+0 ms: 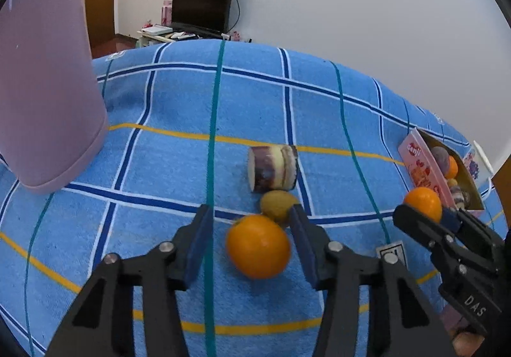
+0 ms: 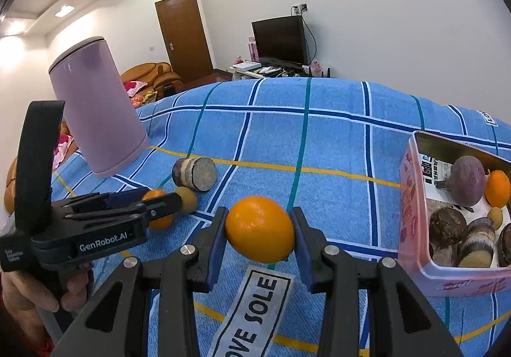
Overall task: Organize fruits
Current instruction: 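Grasp another orange with the left gripper while the right gripper holds its orange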
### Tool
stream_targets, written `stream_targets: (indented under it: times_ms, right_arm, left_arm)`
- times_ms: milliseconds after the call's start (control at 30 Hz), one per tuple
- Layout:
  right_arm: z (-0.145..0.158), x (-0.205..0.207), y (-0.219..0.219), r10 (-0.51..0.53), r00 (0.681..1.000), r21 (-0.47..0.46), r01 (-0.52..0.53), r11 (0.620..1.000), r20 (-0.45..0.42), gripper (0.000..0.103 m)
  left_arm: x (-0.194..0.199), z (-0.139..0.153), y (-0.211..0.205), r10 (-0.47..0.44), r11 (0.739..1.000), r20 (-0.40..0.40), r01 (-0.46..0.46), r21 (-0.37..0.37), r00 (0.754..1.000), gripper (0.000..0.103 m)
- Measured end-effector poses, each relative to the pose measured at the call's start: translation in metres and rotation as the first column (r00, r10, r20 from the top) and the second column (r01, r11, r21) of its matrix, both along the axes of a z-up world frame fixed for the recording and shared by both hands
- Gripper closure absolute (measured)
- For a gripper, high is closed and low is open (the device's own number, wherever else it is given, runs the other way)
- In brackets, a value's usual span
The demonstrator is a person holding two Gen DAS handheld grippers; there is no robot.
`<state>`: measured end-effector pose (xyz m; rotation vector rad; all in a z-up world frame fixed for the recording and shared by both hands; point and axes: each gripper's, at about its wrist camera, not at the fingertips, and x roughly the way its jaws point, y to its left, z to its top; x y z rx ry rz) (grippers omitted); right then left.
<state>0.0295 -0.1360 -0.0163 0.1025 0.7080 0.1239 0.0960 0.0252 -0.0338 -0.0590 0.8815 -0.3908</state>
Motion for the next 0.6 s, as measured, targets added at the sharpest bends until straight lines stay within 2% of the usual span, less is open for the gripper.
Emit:
stream_targets:
  times_ms: [33, 200, 300, 367, 467, 567, 600]
  right_arm:
    - [0.0, 0.0, 0.0, -0.001, 1.0, 0.004, 0.001, 1.0, 0.001, 0.062]
    - [0.001, -0.003, -0.004, -0.003, 1.0, 0.02, 0.003, 1.0, 0.013, 0.062]
    - [0.002, -0.005, -0.004, 0.007, 1.0, 0.027, -0.008, 1.0, 0.023, 0.062]
    - [0.003, -0.006, -0.004, 0.011, 1.0, 0.026, -0.011, 1.0, 0.024, 0.062]
    - [0.002, -0.006, -0.005, 0.017, 1.0, 0.032, -0.017, 0.999, 0.019, 0.062]
    - [0.001, -0.005, -0.007, 0.017, 1.0, 0.046, -0.017, 0.999, 0.01, 0.062]
    - [0.0, -0.004, -0.008, 0.014, 1.0, 0.052, -0.015, 0.999, 0.007, 0.062]
  left_arm:
    - [0.0, 0.002, 0.005, 0.0, 1.0, -0.002, 0.0, -0.018, 1.0, 0.062]
    - [0.006, 0.006, 0.037, 0.052, 0.996, 0.007, -0.051, -0.072, 0.999, 0.063]
    - [0.005, 0.004, 0.045, 0.082, 0.997, 0.016, -0.081, -0.019, 0.997, 0.065]
    - [0.006, 0.002, 0.05, 0.101, 0.995, 0.002, -0.101, -0.025, 0.995, 0.065]
    - [0.004, 0.007, 0.048, 0.066, 0.995, 0.009, -0.065, -0.071, 0.998, 0.063]
    - [-0.007, 0.013, 0.036, -0.013, 0.998, 0.04, 0.015, -0.054, 0.999, 0.06]
    - [-0.011, 0.015, 0.032, -0.043, 0.998, 0.049, 0.045, -0.045, 0.998, 0.055]
